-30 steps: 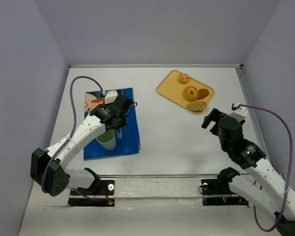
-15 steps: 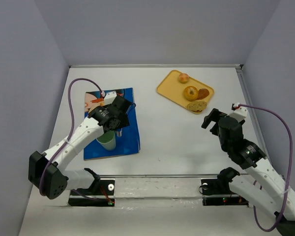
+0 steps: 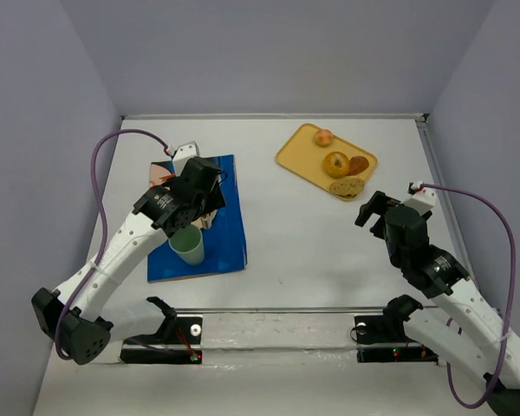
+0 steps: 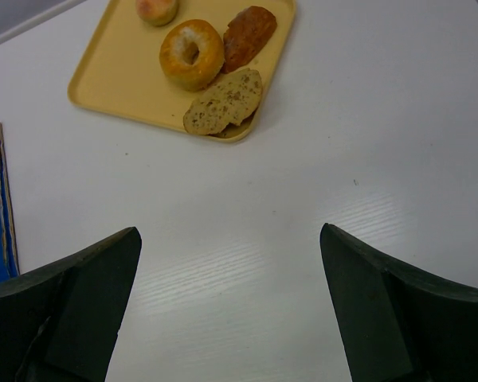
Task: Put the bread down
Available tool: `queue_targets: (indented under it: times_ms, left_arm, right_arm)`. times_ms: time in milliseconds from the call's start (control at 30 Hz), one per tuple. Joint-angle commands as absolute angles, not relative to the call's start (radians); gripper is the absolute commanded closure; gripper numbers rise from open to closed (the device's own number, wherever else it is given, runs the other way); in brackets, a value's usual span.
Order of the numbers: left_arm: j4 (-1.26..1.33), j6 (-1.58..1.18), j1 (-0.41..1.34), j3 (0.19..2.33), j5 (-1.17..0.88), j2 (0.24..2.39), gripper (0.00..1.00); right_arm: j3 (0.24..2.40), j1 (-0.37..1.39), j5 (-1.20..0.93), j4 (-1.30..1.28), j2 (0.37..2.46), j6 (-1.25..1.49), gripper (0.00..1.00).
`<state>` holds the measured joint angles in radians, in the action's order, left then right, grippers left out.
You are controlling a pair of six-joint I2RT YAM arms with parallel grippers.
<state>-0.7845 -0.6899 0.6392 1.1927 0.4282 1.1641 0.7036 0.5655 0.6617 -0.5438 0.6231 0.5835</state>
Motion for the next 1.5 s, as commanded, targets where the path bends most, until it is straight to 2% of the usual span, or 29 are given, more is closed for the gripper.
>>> queue_targets:
  times_ms: [0,233,433,800,933,1100,1233,1300,1467]
  left_arm:
    - [-0.654,-0.618,0.637,1.265,0.46,1.143,0.35]
    - [-0.402,-0.537,0.637,1.315,0.384,1.276,0.39]
    - [-0.341,-0.541,0.667,1.284,0.192,1.396,0.42]
    - [-0.273,-0.747,0.862,0.982,0.253,1.397,0.39]
    - [-0.265,-0.764,0.931,0.979,0.27,1.44,0.37]
    - [-0.296,-0.77,0.985,0.991,0.282,1.492,0.29]
    - [-0.313,-0.776,1.02,0.992,0.275,1.499,0.18]
    - [-0.345,-0.794,1.025,0.992,0.294,1.497,0.02]
    - [-0.373,-0.795,1.026,1.014,0.319,1.467,0.01]
  right_arm:
    - [0.701,0.569,0.687,-0.492,0.617,0.581,0.0]
    - [0.699,0.569,0.701,-0.492,0.612,0.58,0.0]
    - [0.696,0.569,0.707,-0.491,0.607,0.583,0.0]
    - [0.695,0.569,0.704,-0.491,0.632,0.588,0.0]
    - [0.699,0.569,0.7,-0.492,0.635,0.583,0.0]
    - [0.695,0.569,0.706,-0.491,0.629,0.586,0.0]
    - [0.695,0.569,0.706,-0.491,0.626,0.588,0.0]
    - [0.695,0.569,0.706,-0.492,0.629,0.588,0.0]
    - [0.695,0.569,0.699,-0.491,0.623,0.588,0.0]
